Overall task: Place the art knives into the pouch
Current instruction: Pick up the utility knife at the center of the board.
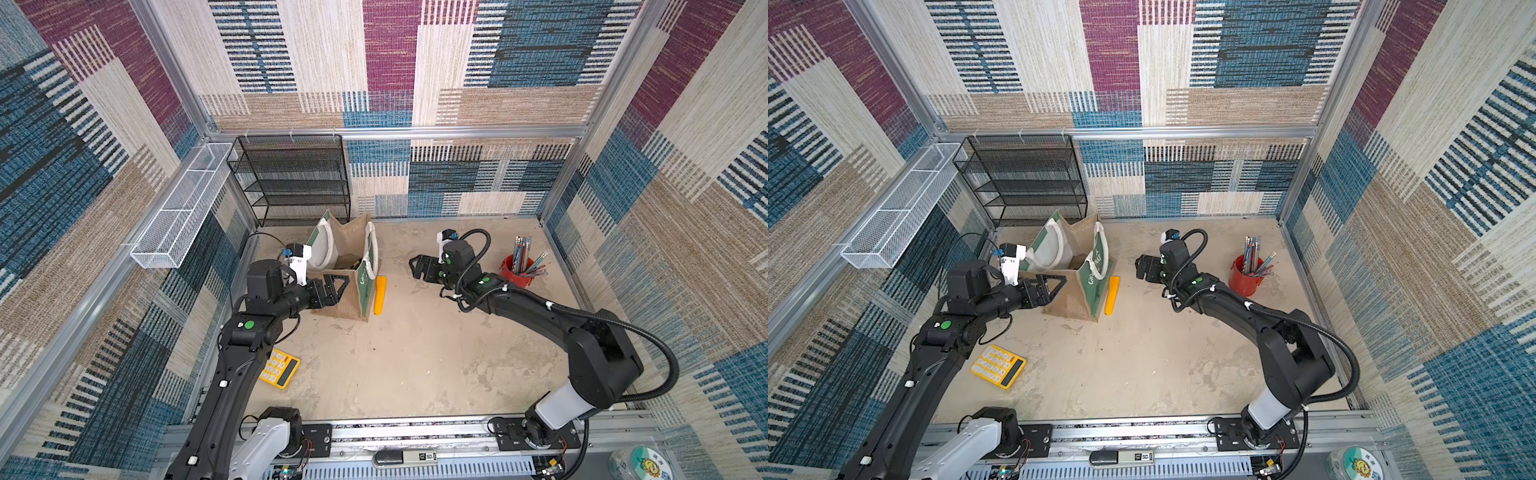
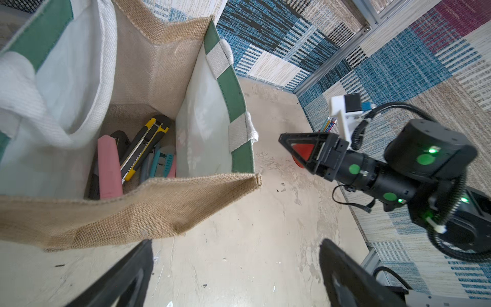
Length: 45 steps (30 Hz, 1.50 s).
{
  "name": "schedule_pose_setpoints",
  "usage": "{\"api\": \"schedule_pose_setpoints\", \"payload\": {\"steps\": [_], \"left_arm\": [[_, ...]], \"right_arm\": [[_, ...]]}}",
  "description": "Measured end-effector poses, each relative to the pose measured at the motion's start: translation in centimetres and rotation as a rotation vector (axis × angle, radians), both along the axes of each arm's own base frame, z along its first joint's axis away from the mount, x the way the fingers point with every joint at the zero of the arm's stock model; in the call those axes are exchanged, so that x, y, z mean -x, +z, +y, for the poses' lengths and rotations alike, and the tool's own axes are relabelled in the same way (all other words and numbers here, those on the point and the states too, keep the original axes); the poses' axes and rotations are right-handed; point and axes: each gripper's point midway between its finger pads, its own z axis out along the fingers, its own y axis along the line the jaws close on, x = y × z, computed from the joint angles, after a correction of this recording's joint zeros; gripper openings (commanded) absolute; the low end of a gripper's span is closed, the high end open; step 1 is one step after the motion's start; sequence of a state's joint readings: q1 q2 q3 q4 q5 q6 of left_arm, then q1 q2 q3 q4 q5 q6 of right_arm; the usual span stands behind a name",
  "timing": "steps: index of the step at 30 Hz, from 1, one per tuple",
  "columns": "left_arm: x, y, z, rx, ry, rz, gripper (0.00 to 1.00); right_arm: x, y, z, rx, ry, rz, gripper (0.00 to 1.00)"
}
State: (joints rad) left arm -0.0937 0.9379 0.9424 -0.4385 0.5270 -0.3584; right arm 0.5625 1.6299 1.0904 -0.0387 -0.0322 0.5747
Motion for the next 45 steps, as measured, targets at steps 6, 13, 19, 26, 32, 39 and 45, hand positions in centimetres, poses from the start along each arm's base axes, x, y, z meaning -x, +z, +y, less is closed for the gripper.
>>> {"api": "schedule_pose_setpoints", "payload": {"steps": [6, 13, 19, 26, 32, 39, 45], "left_arm": [[0.0, -0.1, 0.1, -0.005, 0.000, -0.002, 0.98], [0.0, -0.2, 0.2, -0.012, 0.002, -0.004, 0.98], [-0.1, -0.4, 0.2, -0.014, 0.005, 0.001, 0.98], [-0.4, -0.8, 0.4, -0.023, 0.017, 0.012, 0.99], [-0.5, -0.9, 0.4, -0.023, 0.017, 0.017, 0.98], [-0.5, -0.9, 0.4, -0.023, 0.017, 0.017, 0.98], [-0.5, -1.0, 0.4, -0.024, 0.018, 0.017, 0.99]], "right_arm": [[-0.1, -5.2, 2.7, -0.020, 0.101, 0.129, 0.65], [-1.8, -8.0, 5.6, -0.048, 0.170, 0.181, 0.50], [-2.5, -9.9, 7.5, -0.048, 0.213, 0.205, 0.49], [-2.9, -11.1, 9.8, -0.043, 0.268, 0.208, 0.45], [-3.3, -12.5, 11.1, -0.013, 0.291, 0.226, 0.38], [-3.9, -13.0, 11.8, 0.053, 0.274, 0.218, 0.38], [-4.6, -13.2, 12.6, 0.089, 0.266, 0.187, 0.35]]}}
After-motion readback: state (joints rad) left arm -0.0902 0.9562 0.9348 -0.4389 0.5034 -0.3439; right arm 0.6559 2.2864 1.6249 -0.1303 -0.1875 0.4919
